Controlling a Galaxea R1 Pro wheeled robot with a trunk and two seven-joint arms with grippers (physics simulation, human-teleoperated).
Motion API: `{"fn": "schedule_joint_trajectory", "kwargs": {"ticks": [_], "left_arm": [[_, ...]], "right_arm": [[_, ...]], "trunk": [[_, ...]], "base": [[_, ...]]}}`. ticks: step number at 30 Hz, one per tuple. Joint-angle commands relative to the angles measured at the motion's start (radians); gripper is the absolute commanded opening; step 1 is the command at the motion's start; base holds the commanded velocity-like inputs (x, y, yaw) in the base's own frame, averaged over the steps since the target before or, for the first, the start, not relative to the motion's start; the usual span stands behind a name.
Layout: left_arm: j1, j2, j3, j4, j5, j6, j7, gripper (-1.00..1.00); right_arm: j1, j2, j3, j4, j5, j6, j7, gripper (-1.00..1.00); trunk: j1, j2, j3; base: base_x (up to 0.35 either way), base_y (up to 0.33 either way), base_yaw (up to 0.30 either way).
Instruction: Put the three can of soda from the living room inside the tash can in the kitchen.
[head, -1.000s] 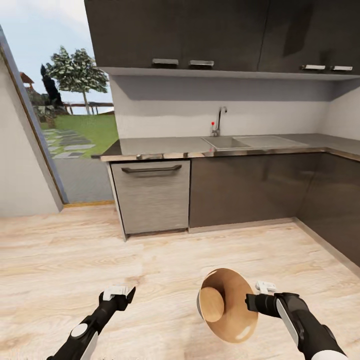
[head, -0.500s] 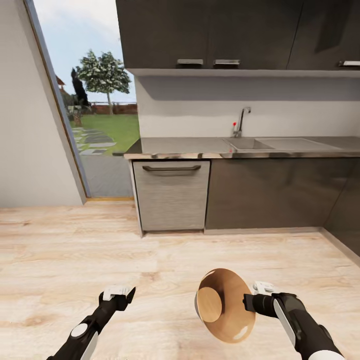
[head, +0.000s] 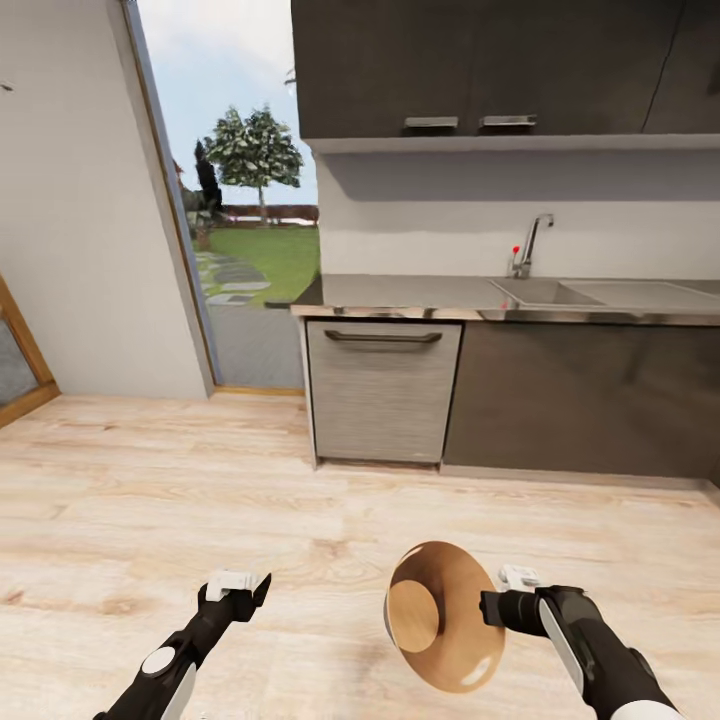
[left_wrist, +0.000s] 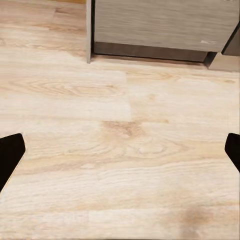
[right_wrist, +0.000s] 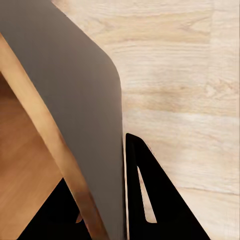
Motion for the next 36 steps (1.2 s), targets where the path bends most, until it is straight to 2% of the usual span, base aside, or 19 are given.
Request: {"fn": "schedule_joint_trajectory", "kwargs": {"ticks": [1, 11, 14, 17, 19, 21, 23, 27, 28, 30, 32, 36], "left_arm": [[0.0, 0.0, 0.0, 0.0, 0.0, 0.0, 0.0, 1.0], [0.0, 0.0, 0.0, 0.0, 0.0, 0.0, 0.0, 1.0], [0.0, 0.0, 0.0, 0.0, 0.0, 0.0, 0.0, 1.0], [0.0, 0.0, 0.0, 0.0, 0.001, 0.0, 0.0, 1.0], [0.0, 0.0, 0.0, -0.001, 0.001, 0.0, 0.0, 1.0], [0.0, 0.0, 0.0, -0.001, 0.001, 0.0, 0.0, 1.0], [0.0, 0.0, 0.0, -0.001, 0.001, 0.0, 0.0, 1.0], [0.0, -0.001, 0.0, -0.002, 0.001, 0.0, 0.0, 1.0], [0.0, -0.001, 0.0, -0.002, 0.001, 0.0, 0.001, 1.0], [0.0, -0.001, 0.0, -0.002, 0.001, 0.0, 0.001, 1.0], [0.0, -0.002, 0.0, -0.004, 0.002, 0.0, 0.004, 1.0], [0.0, -0.003, 0.0, -0.008, 0.002, 0.0, 0.005, 1.0]], "right_arm": [[-0.001, 0.0, 0.003, 0.0, -0.02, 0.005, 0.003, -1.0], [-0.001, 0.0, 0.011, 0.015, -0.018, 0.012, 0.0, -1.0], [-0.001, -0.001, 0.032, 0.018, 0.002, 0.026, 0.0, -1.0], [-0.002, -0.004, 0.063, 0.018, 0.042, 0.112, 0.001, -1.0], [-0.009, -0.002, 0.081, 0.016, 0.072, 0.212, 0.001, -1.0], [-0.014, 0.0, 0.086, 0.015, 0.079, 0.243, 0.0, -1.0], [-0.031, 0.002, 0.091, 0.015, 0.082, 0.261, 0.0, -1.0], [-0.119, -0.001, 0.145, 0.014, 0.084, 0.348, 0.001, -1.0], [-0.168, 0.0, 0.171, 0.015, 0.082, 0.372, 0.004, -1.0], [-0.189, 0.003, 0.184, 0.015, 0.082, 0.372, 0.003, -1.0], [-0.215, 0.022, 0.219, 0.017, 0.084, 0.372, 0.001, -1.0], [-0.224, 0.032, 0.26, 0.018, 0.085, 0.372, -0.001, -1.0]], "trunk": [[0.0, 0.0, 0.0], [0.0, 0.0, 0.0], [0.0, 0.0, 0.0], [0.0, 0.0, 0.0], [0.0, 0.0, 0.0], [0.0, 0.0, 0.0], [0.0, 0.0, 0.0], [0.0, 0.0, -0.002], [0.0, 0.0, -0.002], [0.0, 0.0, -0.004], [0.0, 0.0, -0.005], [0.0, 0.0, -0.007]], "base": [[0.0, 0.0, 0.248], [0.0, 0.0, 0.248], [0.0, 0.0, 0.248], [0.0, 0.0, 0.248], [0.0, 0.0, 0.248], [0.0, 0.0, 0.248], [0.0, 0.0, 0.248], [0.0, 0.0, 0.239], [0.0, 0.0, 0.22], [0.0, 0.0, 0.215], [0.0, 0.0, 0.208], [0.0, 0.0, 0.214]]}}
